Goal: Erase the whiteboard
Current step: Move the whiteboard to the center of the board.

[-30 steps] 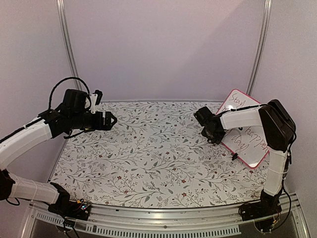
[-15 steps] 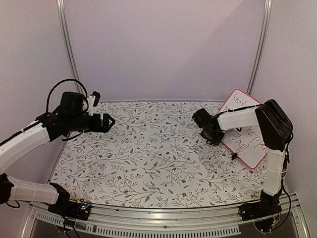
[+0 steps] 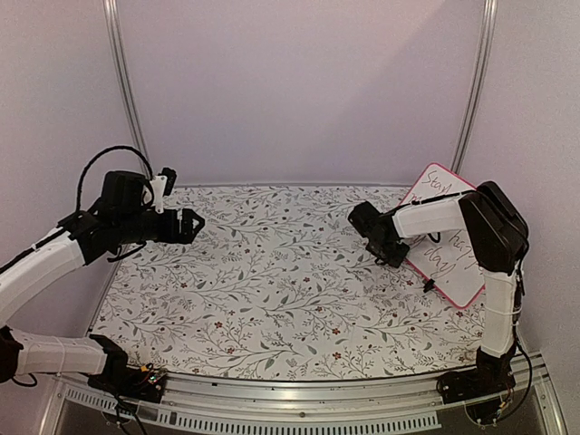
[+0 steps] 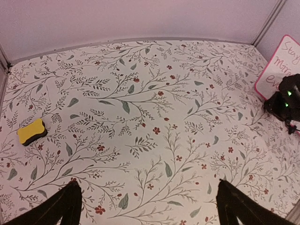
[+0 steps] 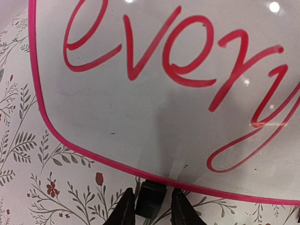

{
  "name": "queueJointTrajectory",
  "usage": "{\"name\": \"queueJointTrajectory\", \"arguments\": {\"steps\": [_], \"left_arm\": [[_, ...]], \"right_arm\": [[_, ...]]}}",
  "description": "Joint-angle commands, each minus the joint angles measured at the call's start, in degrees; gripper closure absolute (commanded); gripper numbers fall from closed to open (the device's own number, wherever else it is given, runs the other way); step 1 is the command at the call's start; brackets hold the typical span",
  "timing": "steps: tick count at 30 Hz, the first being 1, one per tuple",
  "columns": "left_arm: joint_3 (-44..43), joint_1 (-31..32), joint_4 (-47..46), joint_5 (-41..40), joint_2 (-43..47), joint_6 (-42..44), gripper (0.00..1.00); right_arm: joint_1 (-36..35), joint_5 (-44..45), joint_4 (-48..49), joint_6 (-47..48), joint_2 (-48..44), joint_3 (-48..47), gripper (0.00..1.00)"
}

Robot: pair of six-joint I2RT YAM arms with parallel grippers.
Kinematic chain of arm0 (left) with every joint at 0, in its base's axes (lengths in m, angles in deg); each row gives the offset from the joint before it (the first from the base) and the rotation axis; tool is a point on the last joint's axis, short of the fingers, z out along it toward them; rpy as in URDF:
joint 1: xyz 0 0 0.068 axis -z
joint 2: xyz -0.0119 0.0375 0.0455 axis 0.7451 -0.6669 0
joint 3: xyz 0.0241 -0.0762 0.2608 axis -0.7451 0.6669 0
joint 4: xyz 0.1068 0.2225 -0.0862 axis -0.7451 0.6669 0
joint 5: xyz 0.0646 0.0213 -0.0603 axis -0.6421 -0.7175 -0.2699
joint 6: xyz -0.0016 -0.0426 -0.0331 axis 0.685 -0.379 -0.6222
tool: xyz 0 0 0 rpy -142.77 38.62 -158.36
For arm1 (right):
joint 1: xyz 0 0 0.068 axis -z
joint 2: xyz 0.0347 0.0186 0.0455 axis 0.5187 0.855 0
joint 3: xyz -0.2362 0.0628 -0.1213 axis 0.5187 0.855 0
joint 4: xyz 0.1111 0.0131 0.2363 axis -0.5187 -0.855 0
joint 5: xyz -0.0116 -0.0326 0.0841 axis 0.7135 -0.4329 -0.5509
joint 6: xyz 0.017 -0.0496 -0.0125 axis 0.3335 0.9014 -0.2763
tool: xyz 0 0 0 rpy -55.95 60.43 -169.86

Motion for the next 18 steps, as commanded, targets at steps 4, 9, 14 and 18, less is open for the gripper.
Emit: {"name": "queueJointTrajectory", "arguments": {"steps": [4,9,14,18], "left_arm": [[1.5,-1.2,-1.0,0.2,2.1,1.0,0.00],[2.0,-1.4,-1.1,1.5,2.7,1.1,0.00],[2.1,-1.8,-0.9,1.7,3.2,1.1,0.00],[2.1,-1.9,-0.7,1.6,3.7,1.0,0.00]], "right_arm": [[-0.6,4.0,-2.6,-2.0,2.0,-2.6,0.83],[-0.9,4.2,-2.4,-1.9,2.4,-3.0,0.95],[-1.9,4.1,-2.1,-0.6,2.9,-4.2,1.00],[-3.3,3.7,-1.5,0.1,3.1,-5.1,1.00]]}}
